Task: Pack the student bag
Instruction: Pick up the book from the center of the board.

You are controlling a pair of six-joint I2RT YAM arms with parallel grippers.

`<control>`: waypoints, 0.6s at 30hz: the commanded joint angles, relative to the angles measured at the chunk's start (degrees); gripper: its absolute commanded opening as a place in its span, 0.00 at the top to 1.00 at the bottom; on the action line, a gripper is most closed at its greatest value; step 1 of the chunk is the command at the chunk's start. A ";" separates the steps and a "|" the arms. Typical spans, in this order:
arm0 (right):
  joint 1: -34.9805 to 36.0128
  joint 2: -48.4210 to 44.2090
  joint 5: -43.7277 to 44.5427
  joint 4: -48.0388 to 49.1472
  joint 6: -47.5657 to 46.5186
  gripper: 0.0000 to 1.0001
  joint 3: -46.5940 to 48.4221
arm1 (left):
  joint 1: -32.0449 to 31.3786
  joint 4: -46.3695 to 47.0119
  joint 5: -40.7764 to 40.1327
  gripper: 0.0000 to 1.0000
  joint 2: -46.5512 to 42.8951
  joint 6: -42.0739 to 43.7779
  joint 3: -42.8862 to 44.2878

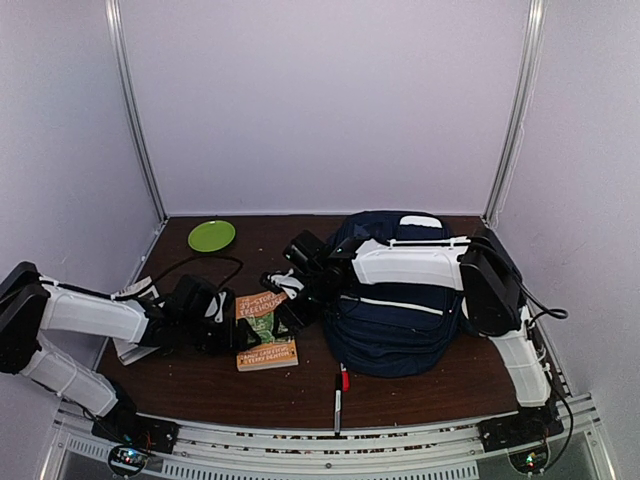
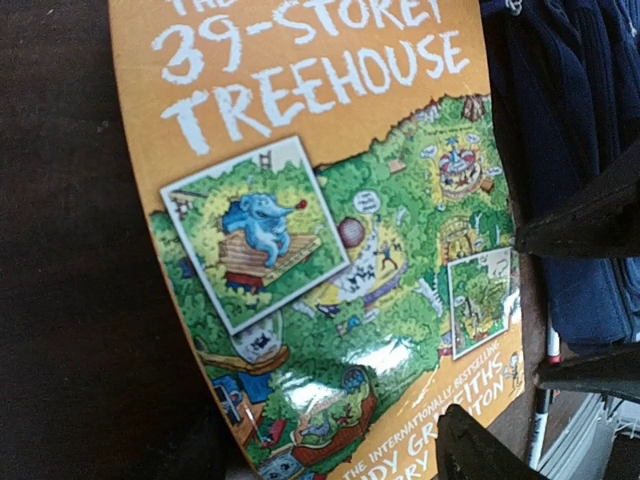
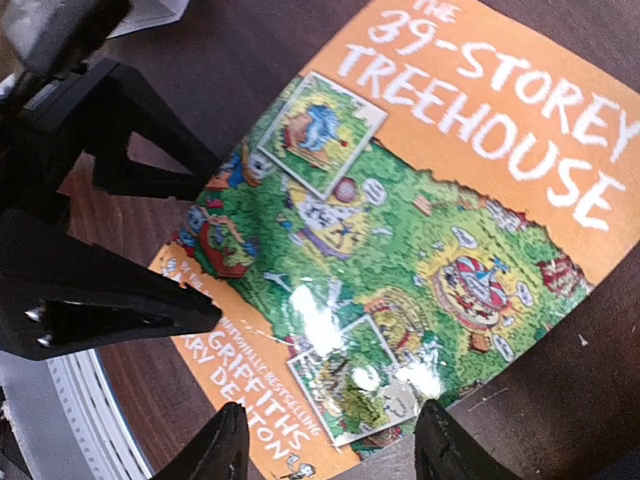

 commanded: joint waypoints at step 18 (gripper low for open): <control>-3.05 3.37 -9.93 8.04 11.90 0.72 -1.45 | 4.99 12.69 2.53 0.36 1.65 -11.54 -3.35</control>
